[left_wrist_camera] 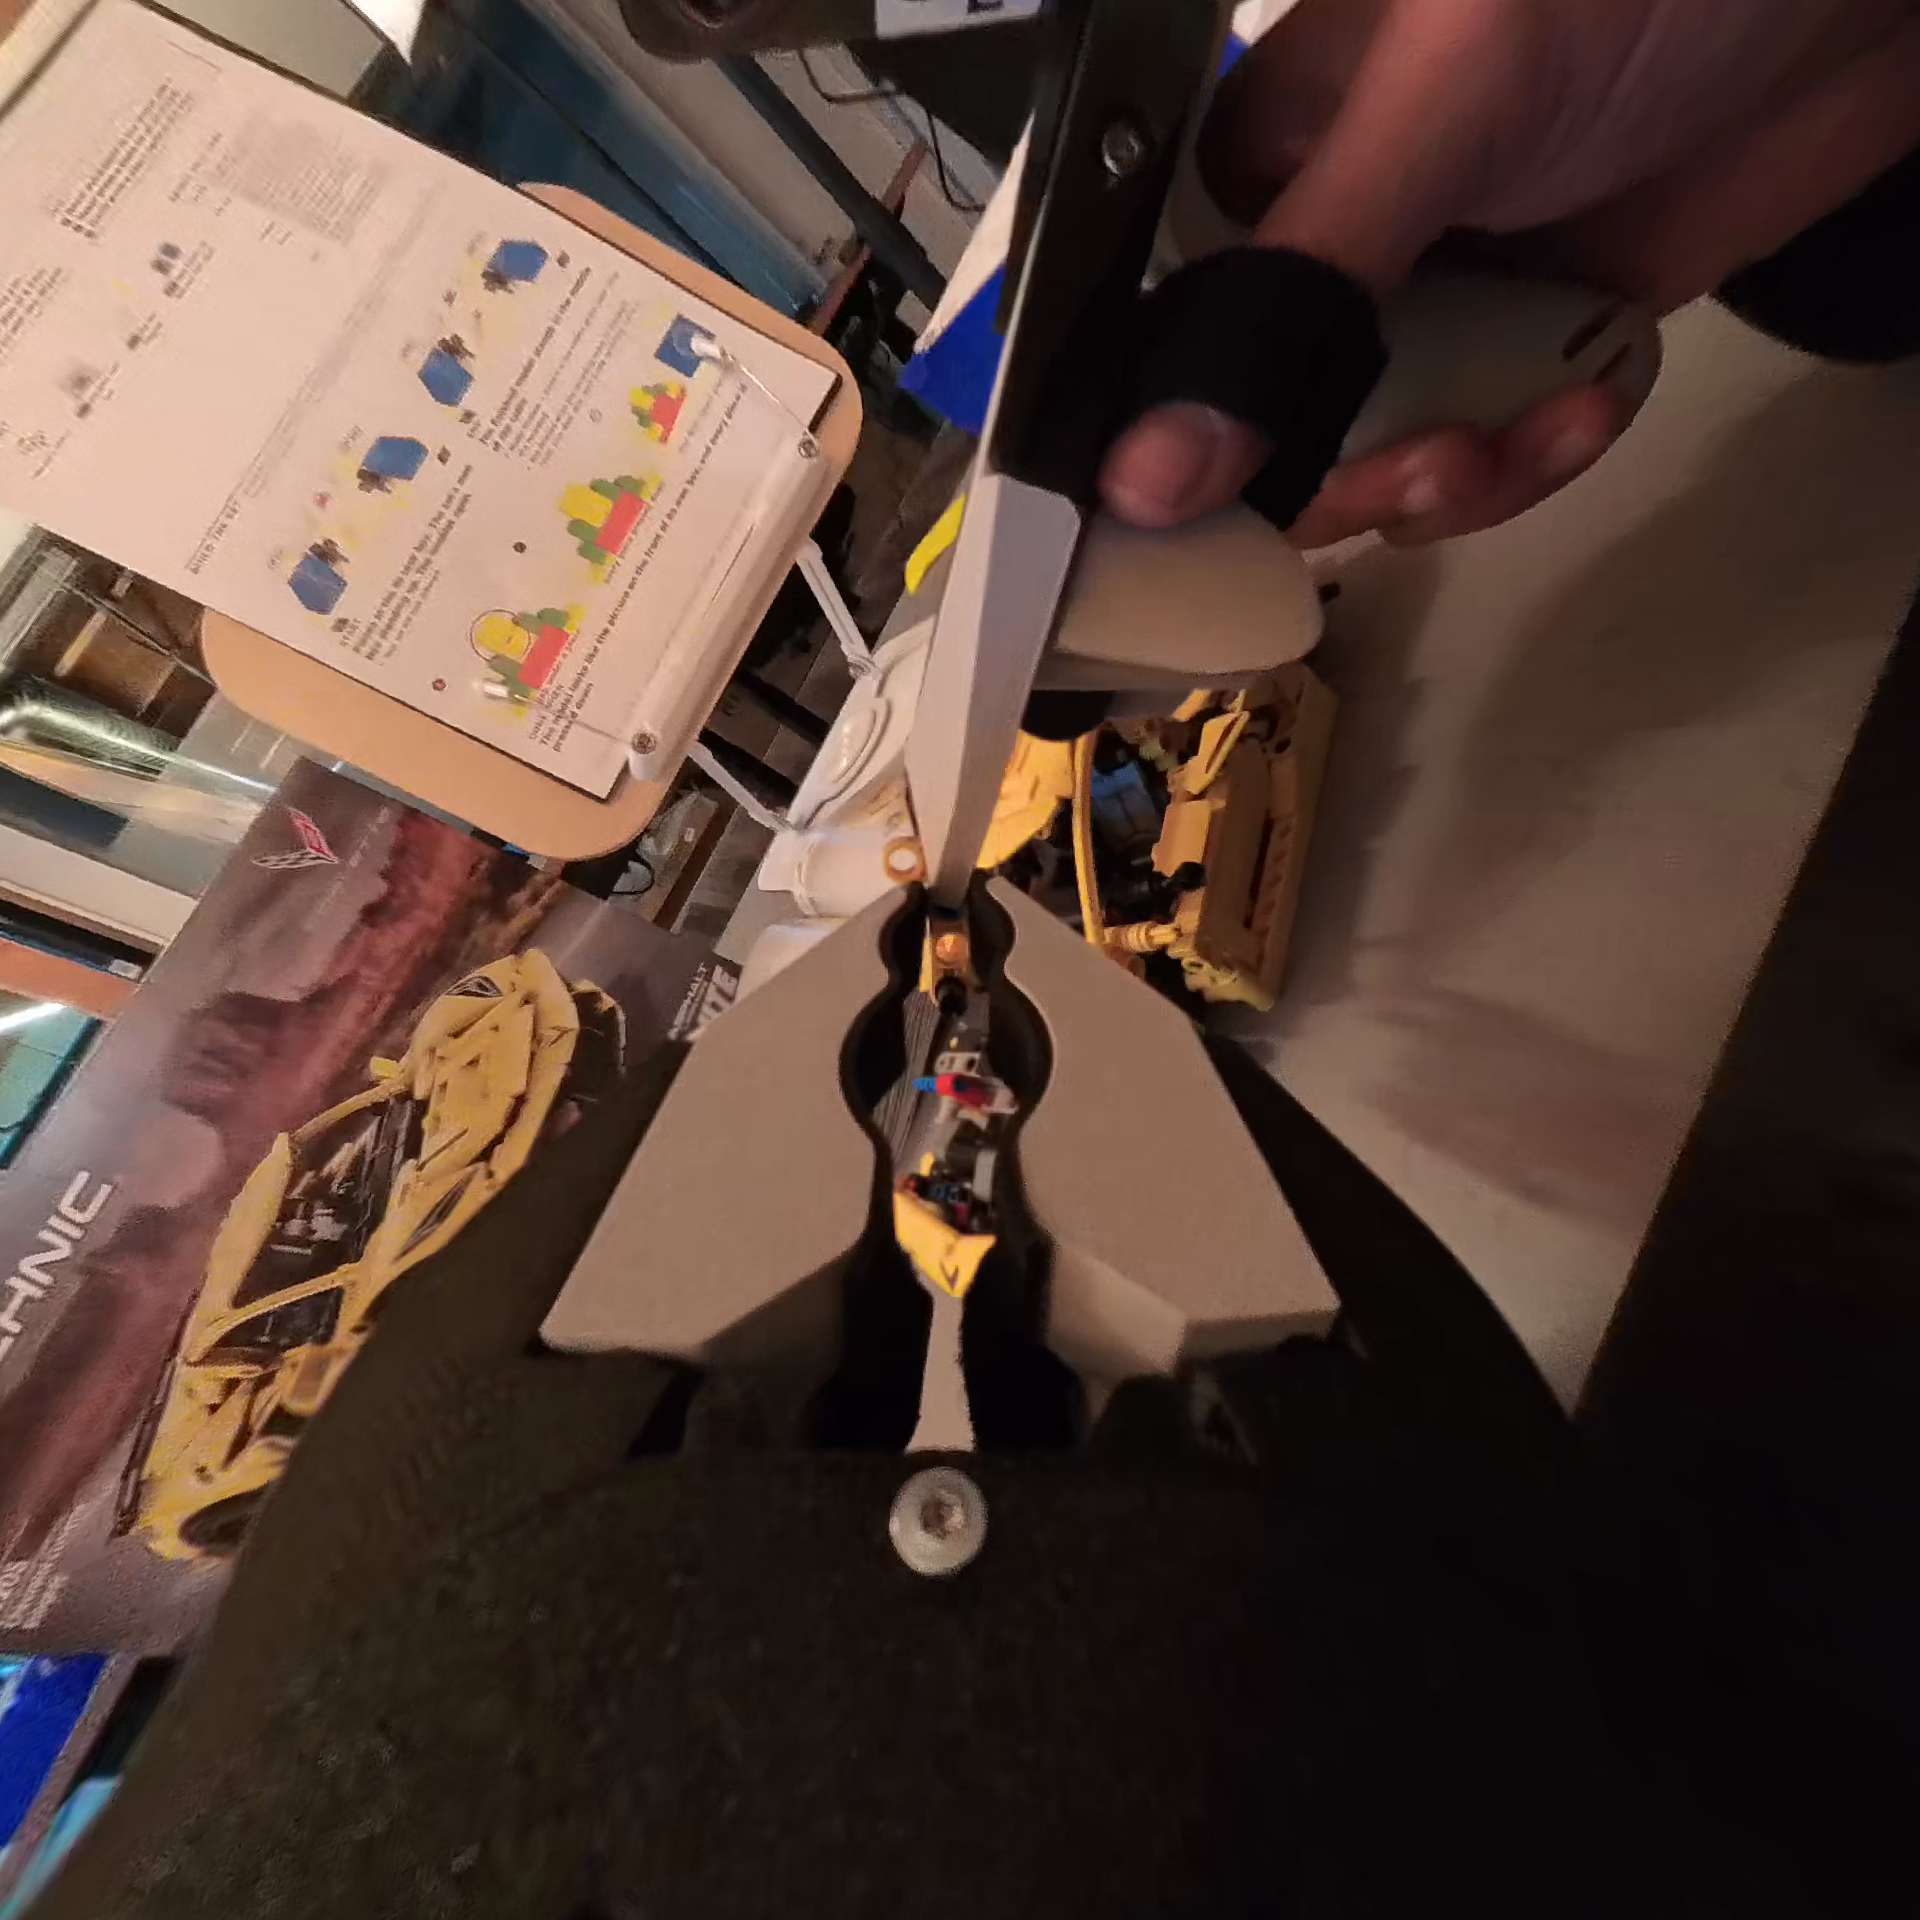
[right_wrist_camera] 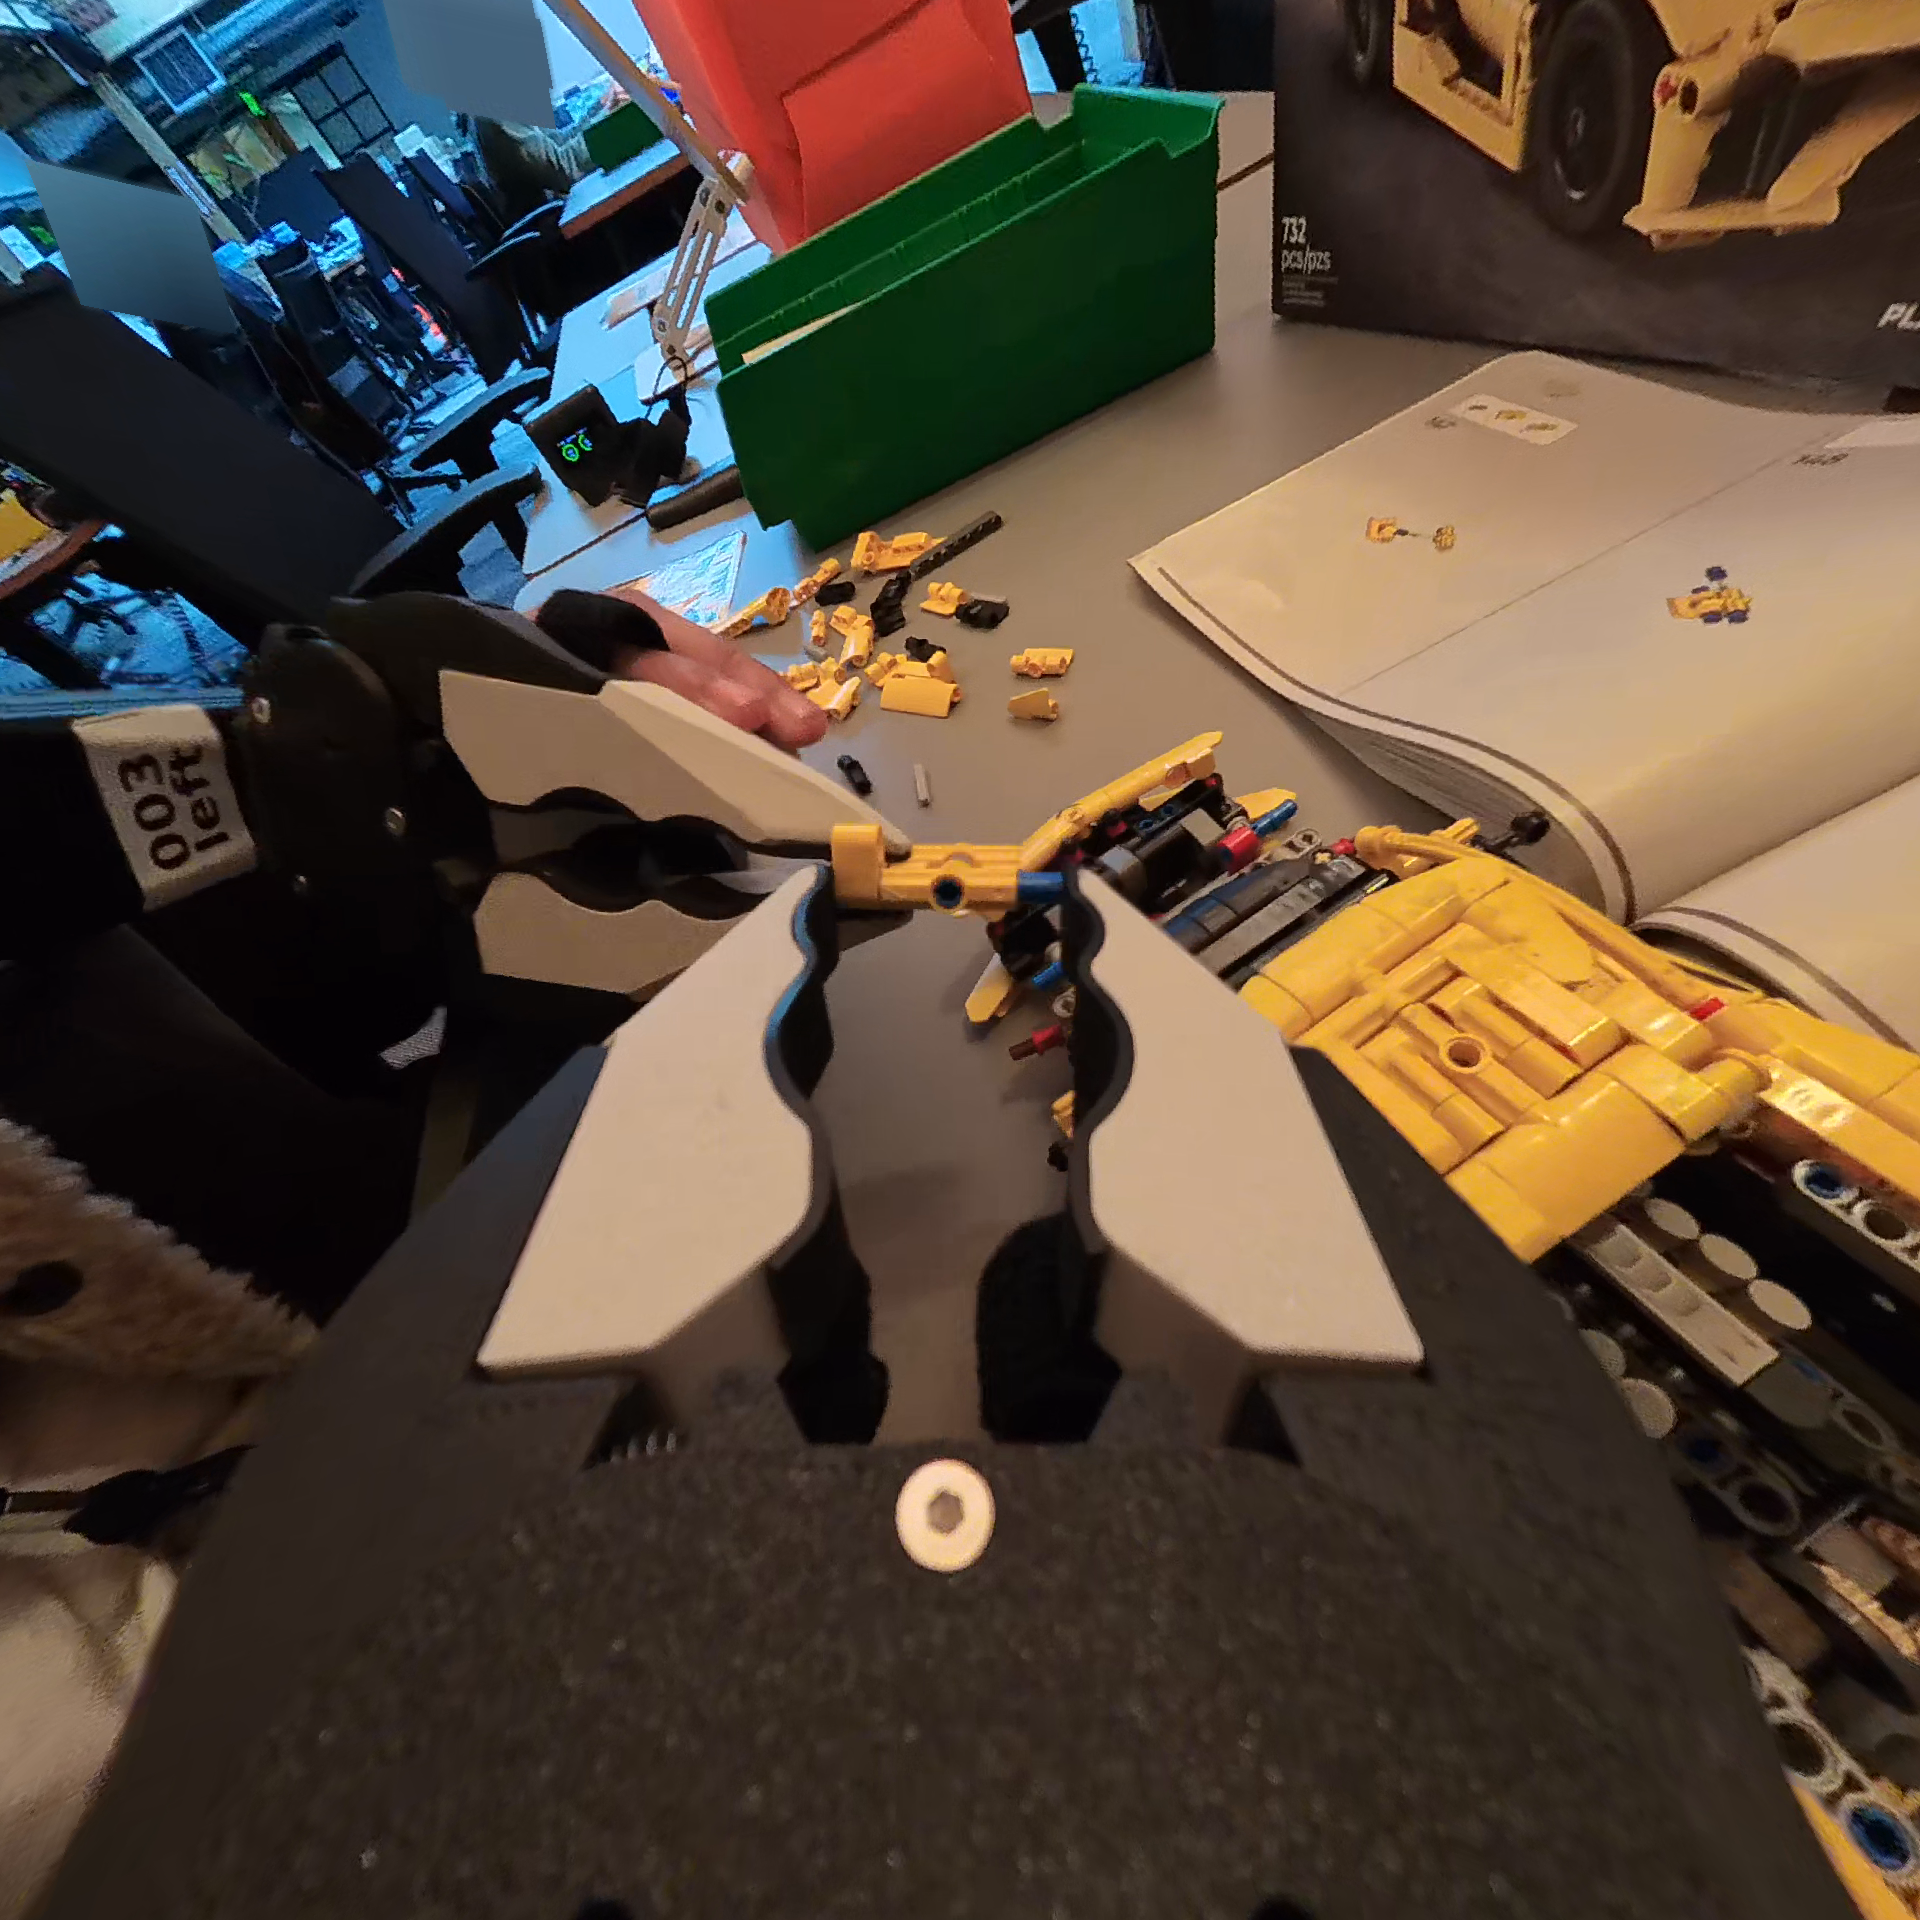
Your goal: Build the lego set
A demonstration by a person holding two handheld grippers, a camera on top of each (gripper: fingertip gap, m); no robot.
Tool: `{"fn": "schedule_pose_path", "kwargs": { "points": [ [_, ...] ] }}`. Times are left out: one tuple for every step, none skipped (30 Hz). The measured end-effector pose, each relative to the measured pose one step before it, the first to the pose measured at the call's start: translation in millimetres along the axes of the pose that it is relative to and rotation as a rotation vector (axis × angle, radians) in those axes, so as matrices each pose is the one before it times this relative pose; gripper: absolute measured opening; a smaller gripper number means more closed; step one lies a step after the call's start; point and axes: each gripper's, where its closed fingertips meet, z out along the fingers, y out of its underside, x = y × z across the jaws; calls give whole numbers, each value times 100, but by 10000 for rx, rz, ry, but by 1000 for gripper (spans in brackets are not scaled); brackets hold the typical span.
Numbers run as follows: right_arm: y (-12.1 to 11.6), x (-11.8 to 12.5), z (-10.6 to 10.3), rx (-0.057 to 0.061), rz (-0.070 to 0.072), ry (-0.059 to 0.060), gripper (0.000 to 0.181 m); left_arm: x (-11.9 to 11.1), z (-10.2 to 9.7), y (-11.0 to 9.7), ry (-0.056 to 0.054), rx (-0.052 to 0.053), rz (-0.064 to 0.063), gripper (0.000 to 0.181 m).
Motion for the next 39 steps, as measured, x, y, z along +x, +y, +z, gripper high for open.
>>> {"fn": "schedule_pose_path", "kwargs": {
  "points": [
    [-102, -108, -107, 49, 44, -105, 41, -78, -90, -159, -10, 155, -111, 7],
    [-134, 27, -126, 77, -28, -34, 41, -88, -75, -47, 17, 99, -224, 8],
    [-86, 247, -223, 50, -57, 41, 41, -55, -71, 101, 100, 59, -376, 10],
    [-180, 356, -379, 111, 56, 37, 41, -199, -119, 115, 97, 60, -579, 13],
    [-374, 202, -487, 240, 208, -139, 41, -379, -250, -123, 124, 184, -753, 15],
    [-572, -42, -542, 354, 252, -314, 41, -334, -370, -431, 323, 371, -1050, 15],
    [-685, -301, -538, 411, 113, -402, 41, -409, -407, -644, 470, 528, -1535, 15],
    [-622, -480, -430, 358, -112, -392, 41, -482, -416, -736, 615, 578, -1875, 16],
    [-389, -474, -240, 223, -308, -278, 41, -357, -396, -851, 776, 595, -2024, 15],
    [-221, -519, -42, 134, -493, -215, 41, 46, -364, -787, 1021, 548, -1972, 16],
    [-113, -615, 124, 105, -716, -191, 41, -20, -257, -502, 887, 424, -1756, 15],
    [-35, -578, 235, 56, -883, -83, 41, -45, -215, -182, 732, 283, -1423, 15],
    [-117, -510, 230, 86, -915, 23, 41, 112, -135, 66, 694, 66, -1127, 16],
    [-240, -440, 172, 138, -756, 55, 41, 203, -76, 23, 571, 12, -836, 17],
    [-225, -313, 122, 110, -558, 54, 41, 88, -54, -23, 331, 69, -549, 17],
    [-130, -257, 88, 48, -425, 26, 41, -8, 22, 196, 207, -27, -384, 17],
    [-147, -274, 79, 65, -334, -23, 41, -31, 89, 312, 186, -104, -395, 17],
    [-219, -259, 71, 114, -226, -37, 41, -20, 113, 298, 186, -79, -394, 18],
    [-147, -165, 76, 68, -158, -17, 41, 33, 146, 333, 215, -105, -394, 20],
    [-70, -312, 120, 49, -128, -120, 41, 202, 131, 223, 309, -69, -392, 22],
    [126, -313, 186, -54, -81, -145, 41, 361, 119, 140, 370, -32, -343, 23],
    [244, -238, 207, -119, -83, -95, 41, 335, 152, 276, 352, -105, -314, 23],
    [215, -238, 220, -103, -123, -66, 41, 267, 159, 307, 316, -126, -314, 23],
    [198, -213, 201, -103, -138, -53, 41, 242, 110, 137, 295, -16, -312, 23],
    [105, -201, 168, -62, -130, -39, 41, 127, 67, 126, 223, -15, -292, 22],
    [-17, -255, 113, 11, -82, -94, 41, -55, -5, 126, 127, -54, -220, 18],
    [19, -90, 87, -18, -21, -35, 41, -152, -53, 57, -1, -17, -109, 11],
    [102, 23, 36, -60, 0, 14, 41, -215, -69, 20, -122, 1, 8, 9],
    [182, 72, 23, -100, -8, 29, 41, -176, -80, -18, -153, 8, 60, 8],
    [250, 151, 13, -125, 63, 80, 41, -224, -89, -74, -192, 24, 127, 8],
    [376, 301, 18, -200, 201, 170, 42, -290, -130, -119, -202, 50, 88, 7],
    [464, 248, 59, -288, 283, 124, 44, -547, -95, -18, -361, -4, 117, 7],
    [363, 110, 131, -249, 257, 40, 49, -360, -2, 52, -267, -35, 127, 7],
    [163, 65, 141, -119, 136, 38, 51, 35, 100, 156, -27, -94, 101, 7],
    [73, 22, 148, -60, 1, 40, 54, 46, 66, 79, -27, -37, 99, 7],
    [130, -17, 89, -110, -122, 29, 54, -197, 20, 81, -135, -60, 28, 7],
    [31, 3, -6, -65, -232, 81, 50, -286, -44, -46, -143, 29, -43, 7],
    [-61, -173, -47, 3, -230, -17, 46, 82, -60, -10, 127, 0, -155, 7],
    [-127, -139, -35, 91, -127, 6, 45, 151, -1, 44, 188, -36, -208, 7]
  ]
}}
